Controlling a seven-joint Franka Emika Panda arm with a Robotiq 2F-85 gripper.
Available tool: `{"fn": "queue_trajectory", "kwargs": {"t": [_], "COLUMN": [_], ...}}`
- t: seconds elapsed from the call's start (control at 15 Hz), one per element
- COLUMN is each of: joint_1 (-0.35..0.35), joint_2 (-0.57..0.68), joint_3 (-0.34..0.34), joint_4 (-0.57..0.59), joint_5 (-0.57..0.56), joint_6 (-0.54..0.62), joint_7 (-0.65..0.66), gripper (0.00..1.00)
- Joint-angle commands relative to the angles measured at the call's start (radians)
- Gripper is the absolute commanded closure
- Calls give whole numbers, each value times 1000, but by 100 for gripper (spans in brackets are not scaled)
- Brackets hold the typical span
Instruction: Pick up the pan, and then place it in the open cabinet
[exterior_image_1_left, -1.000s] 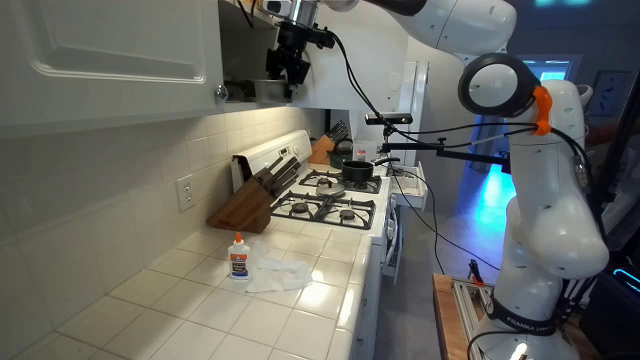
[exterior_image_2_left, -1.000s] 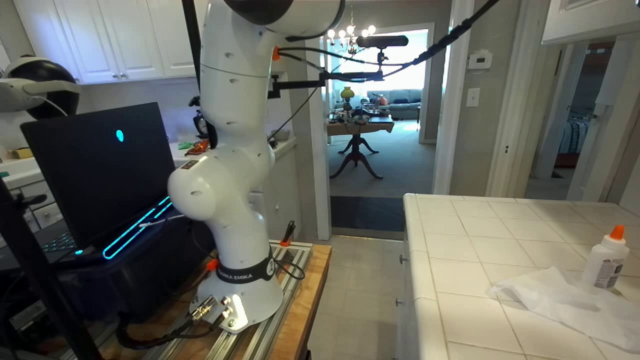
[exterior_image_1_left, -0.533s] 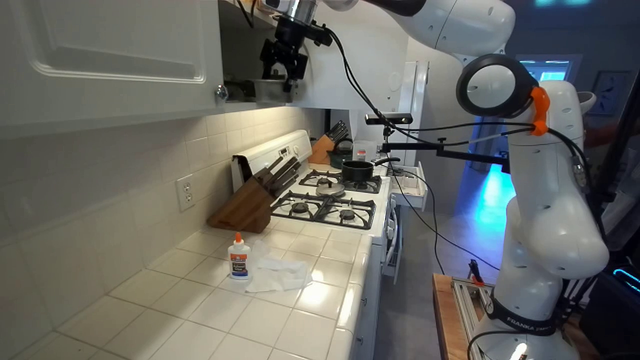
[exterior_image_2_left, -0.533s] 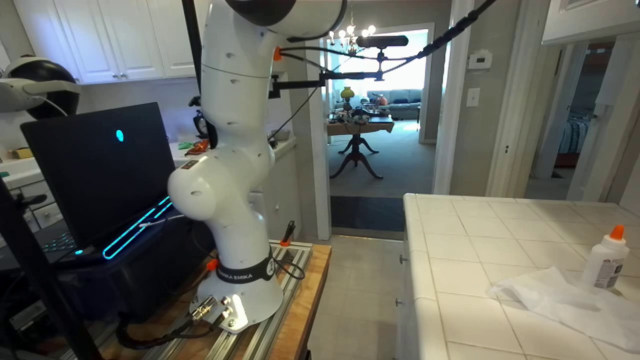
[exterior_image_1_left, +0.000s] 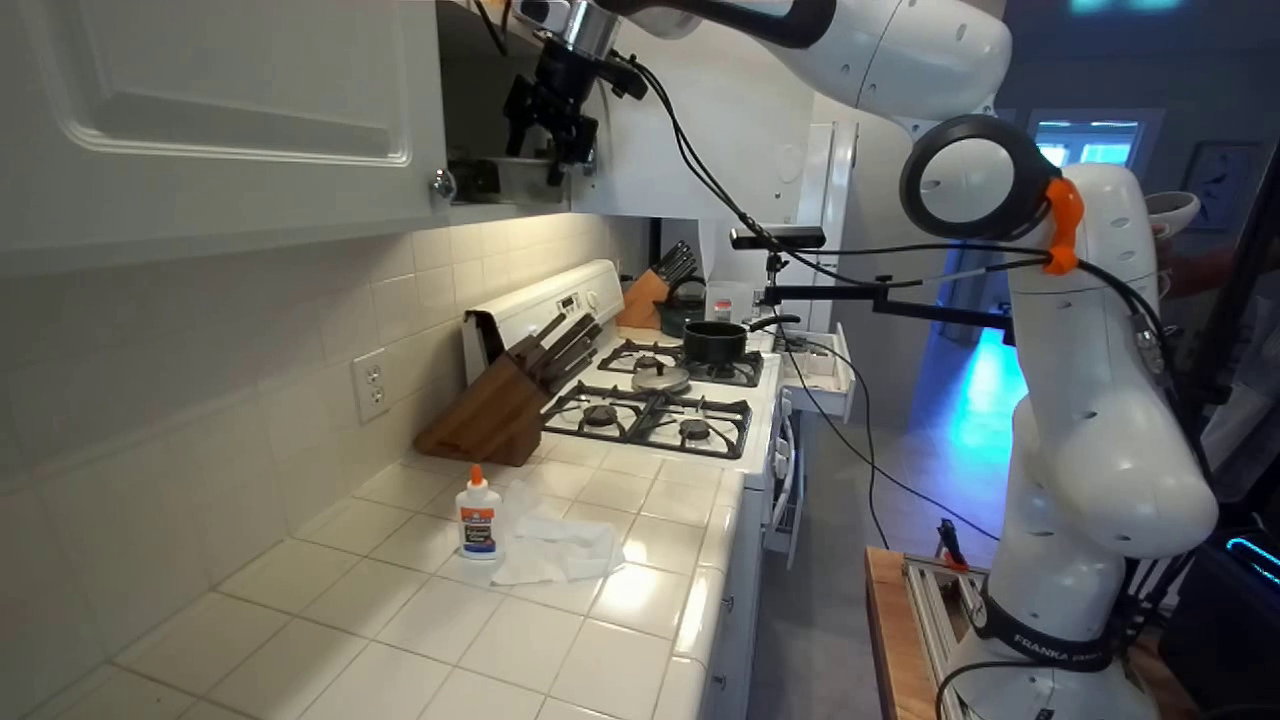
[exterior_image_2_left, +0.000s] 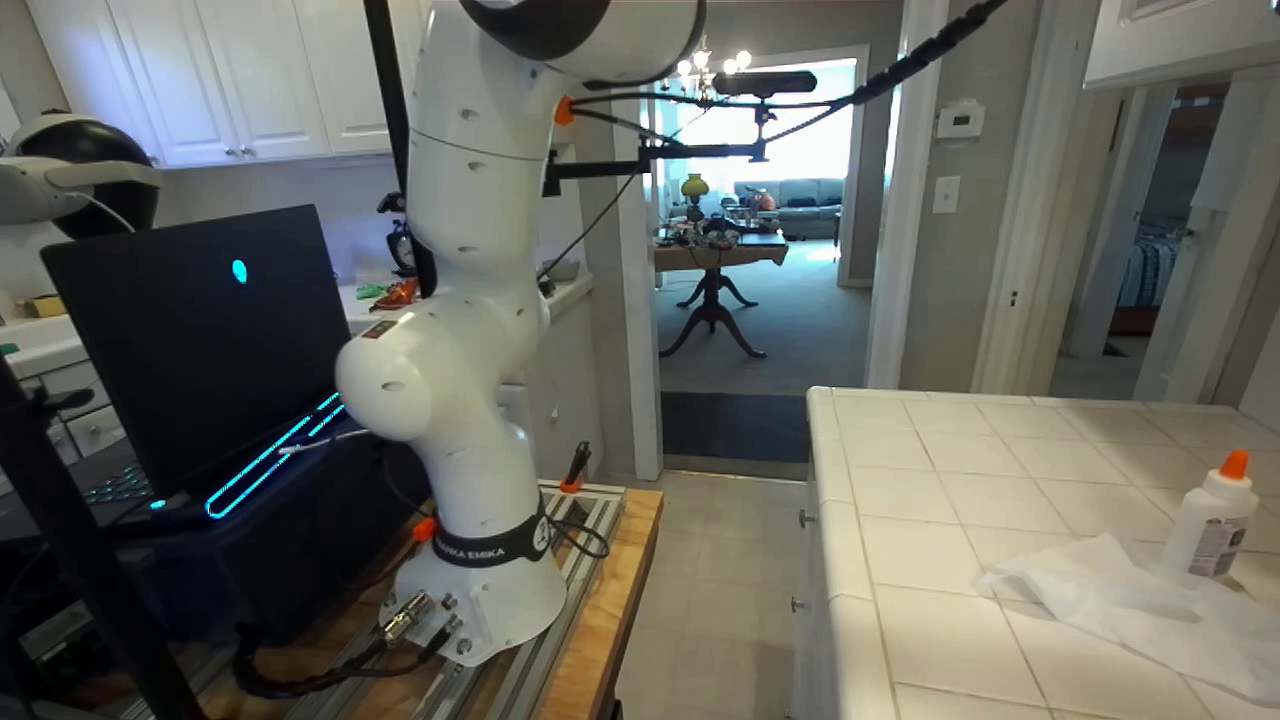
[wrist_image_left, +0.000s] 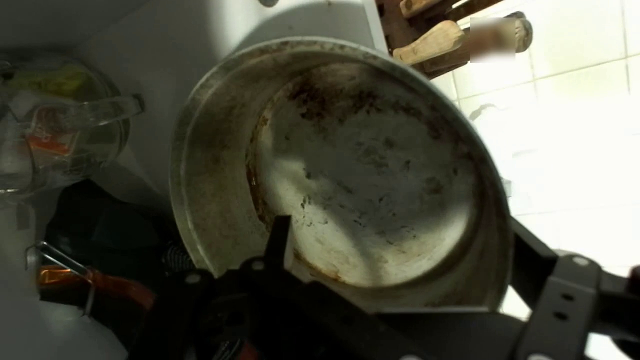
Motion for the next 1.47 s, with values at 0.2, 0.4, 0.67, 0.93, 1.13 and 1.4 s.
{"fn": "queue_trajectory", "kwargs": {"t": [0.2,0.4,0.67,0.93,1.13,1.4], "joint_1": [6,9,25,46,59,81], "joint_2": [10,2,-43,-113,-178,-272], "joint_3": [1,4,3,-5,-5,-2], "joint_4": [-16,-39,-92,-186,-281,-445], "joint_5": [-16,-9,-17,-43,-58,-89], "joint_6": [129,160,134,166,219,332], "joint_7": [-45,-53,-24,14,85,282], "gripper": [0,0,0,0,0,0]}}
